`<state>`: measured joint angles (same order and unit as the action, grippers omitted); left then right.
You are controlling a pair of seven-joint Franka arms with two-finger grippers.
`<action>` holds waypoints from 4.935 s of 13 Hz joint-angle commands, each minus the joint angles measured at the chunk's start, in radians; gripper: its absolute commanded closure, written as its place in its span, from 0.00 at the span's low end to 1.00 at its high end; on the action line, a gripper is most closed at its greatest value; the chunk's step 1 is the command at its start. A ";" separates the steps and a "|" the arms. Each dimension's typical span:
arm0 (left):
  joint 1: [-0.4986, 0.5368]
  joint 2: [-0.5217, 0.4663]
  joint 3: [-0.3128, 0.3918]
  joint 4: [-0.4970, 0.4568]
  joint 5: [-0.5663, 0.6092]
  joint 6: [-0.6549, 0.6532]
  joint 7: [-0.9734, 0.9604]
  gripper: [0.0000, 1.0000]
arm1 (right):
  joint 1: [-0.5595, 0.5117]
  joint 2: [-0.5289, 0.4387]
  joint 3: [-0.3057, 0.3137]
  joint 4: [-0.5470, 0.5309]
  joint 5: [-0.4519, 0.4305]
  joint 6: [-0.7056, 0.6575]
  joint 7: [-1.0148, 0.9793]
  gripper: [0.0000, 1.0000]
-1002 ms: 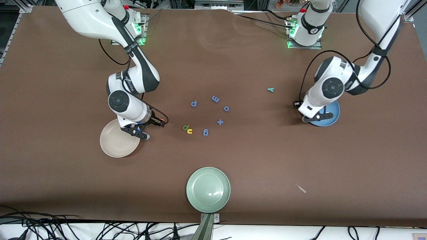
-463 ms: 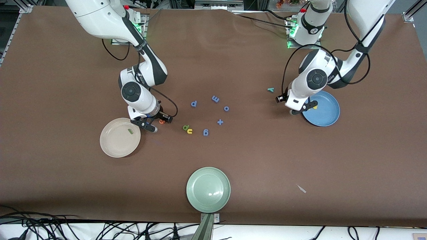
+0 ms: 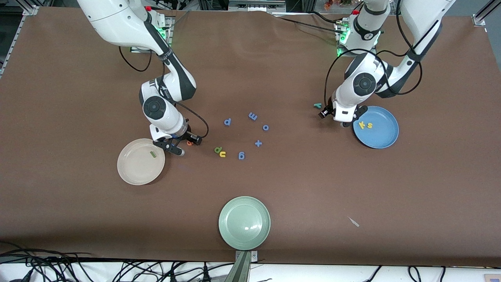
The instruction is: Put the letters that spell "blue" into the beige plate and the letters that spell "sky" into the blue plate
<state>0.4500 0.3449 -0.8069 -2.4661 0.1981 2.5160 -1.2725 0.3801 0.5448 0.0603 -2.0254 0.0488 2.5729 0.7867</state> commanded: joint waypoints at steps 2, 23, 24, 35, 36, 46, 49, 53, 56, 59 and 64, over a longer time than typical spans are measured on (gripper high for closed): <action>-0.036 -0.063 -0.049 -0.086 -0.006 0.101 -0.198 0.35 | 0.002 0.010 -0.005 -0.015 -0.024 0.044 0.002 0.39; -0.057 0.008 -0.018 -0.100 0.202 0.165 -0.430 0.54 | -0.001 -0.043 -0.232 0.189 0.072 -0.304 -0.434 0.29; -0.057 0.011 -0.012 -0.100 0.228 0.165 -0.442 0.54 | 0.005 -0.034 -0.226 0.223 0.083 -0.312 -0.397 0.29; -0.059 -0.003 0.002 -0.087 0.294 0.149 -0.476 1.00 | 0.224 0.152 -0.119 0.438 0.079 -0.338 0.290 0.29; -0.053 -0.026 0.000 -0.068 0.294 0.114 -0.470 1.00 | 0.241 0.159 -0.119 0.438 0.080 -0.338 0.308 0.29; 0.334 -0.001 0.001 0.168 0.251 -0.117 0.097 1.00 | 0.293 0.211 -0.122 0.372 0.076 -0.204 0.342 0.29; 0.395 0.012 0.008 0.162 0.283 -0.115 0.162 1.00 | 0.278 0.211 -0.141 0.375 0.062 -0.203 0.286 0.29; 0.435 0.037 0.008 0.162 0.316 -0.109 0.220 0.91 | 0.270 0.211 -0.155 0.373 0.062 -0.204 0.247 0.29; 0.431 0.046 0.003 0.164 0.320 -0.109 0.222 0.34 | 0.272 0.211 -0.154 0.375 0.062 -0.204 0.253 0.30; 0.440 0.013 -0.031 0.186 0.316 -0.124 0.215 0.18 | 0.275 0.211 -0.154 0.375 0.063 -0.201 0.253 0.41; 0.438 -0.026 -0.073 0.283 0.308 -0.147 0.217 0.01 | 0.270 0.210 -0.154 0.379 0.062 -0.206 0.227 0.89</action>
<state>0.8791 0.3554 -0.8447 -2.2214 0.4900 2.4115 -1.0645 0.6545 0.7477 -0.0946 -1.6387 0.1174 2.3642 1.0346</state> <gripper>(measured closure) 0.057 0.696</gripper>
